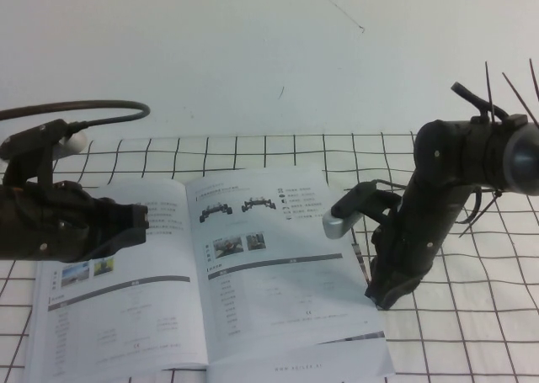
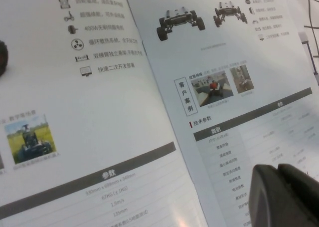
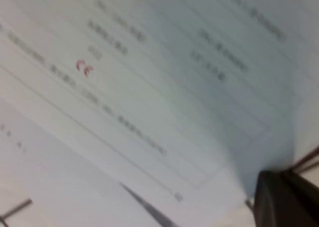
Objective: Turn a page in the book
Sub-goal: Open the closed book
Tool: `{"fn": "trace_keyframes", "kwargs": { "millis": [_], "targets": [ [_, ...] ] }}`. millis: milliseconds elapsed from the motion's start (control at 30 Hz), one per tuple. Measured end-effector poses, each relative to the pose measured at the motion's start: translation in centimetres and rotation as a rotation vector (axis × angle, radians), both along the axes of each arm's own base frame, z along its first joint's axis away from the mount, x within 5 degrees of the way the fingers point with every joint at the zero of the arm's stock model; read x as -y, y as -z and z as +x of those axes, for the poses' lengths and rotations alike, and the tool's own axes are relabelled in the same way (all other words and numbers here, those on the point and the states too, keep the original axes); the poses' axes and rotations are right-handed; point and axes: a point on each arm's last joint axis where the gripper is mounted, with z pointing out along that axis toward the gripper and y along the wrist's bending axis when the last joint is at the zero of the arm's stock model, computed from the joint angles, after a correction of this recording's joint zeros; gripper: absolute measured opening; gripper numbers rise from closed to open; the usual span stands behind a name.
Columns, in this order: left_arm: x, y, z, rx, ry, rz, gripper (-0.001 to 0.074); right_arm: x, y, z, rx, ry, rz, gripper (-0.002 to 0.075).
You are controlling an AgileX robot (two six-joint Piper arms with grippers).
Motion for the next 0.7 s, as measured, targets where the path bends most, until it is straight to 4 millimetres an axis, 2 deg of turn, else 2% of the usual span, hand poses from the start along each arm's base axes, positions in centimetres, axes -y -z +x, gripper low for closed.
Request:
{"fn": "trace_keyframes", "kwargs": {
  "millis": [267, 333, 433, 500, 567, 633, 700],
  "targets": [
    [0.3, 0.9, 0.0, -0.058, 0.043, -0.010, -0.0003, 0.5, -0.2, -0.8, -0.078, 0.006, -0.054, -0.0001],
    [0.4, 1.4, 0.1, -0.090, 0.062, -0.010, -0.0003, 0.6, -1.2, -0.9, -0.059, 0.013, -0.049, -0.0001],
    [0.5, 2.1, 0.4, -0.117, 0.070, -0.007, -0.0003, 0.7, -4.4, -1.1, 0.021, 0.019, -0.014, -0.0001],
    [0.4, 2.5, 0.7, -0.117, 0.058, -0.002, -0.0003, 0.1, -6.7, -1.0, 0.099, 0.014, 0.040, -0.0001],
    [0.3, 2.7, 0.9, -0.109, 0.044, 0.005, -0.0003, -1.2, -8.0, -0.7, 0.167, -0.009, 0.098, -0.0001],
    [0.3, 2.9, 1.2, -0.107, 0.034, 0.010, -0.0003, -2.8, -8.1, -0.4, 0.200, -0.032, 0.130, -0.0001],
    [0.3, 3.1, 1.3, -0.111, 0.030, 0.011, -0.0003, -4.6, -7.0, 0.2, 0.210, -0.061, 0.138, -0.0001]
  ]
}}
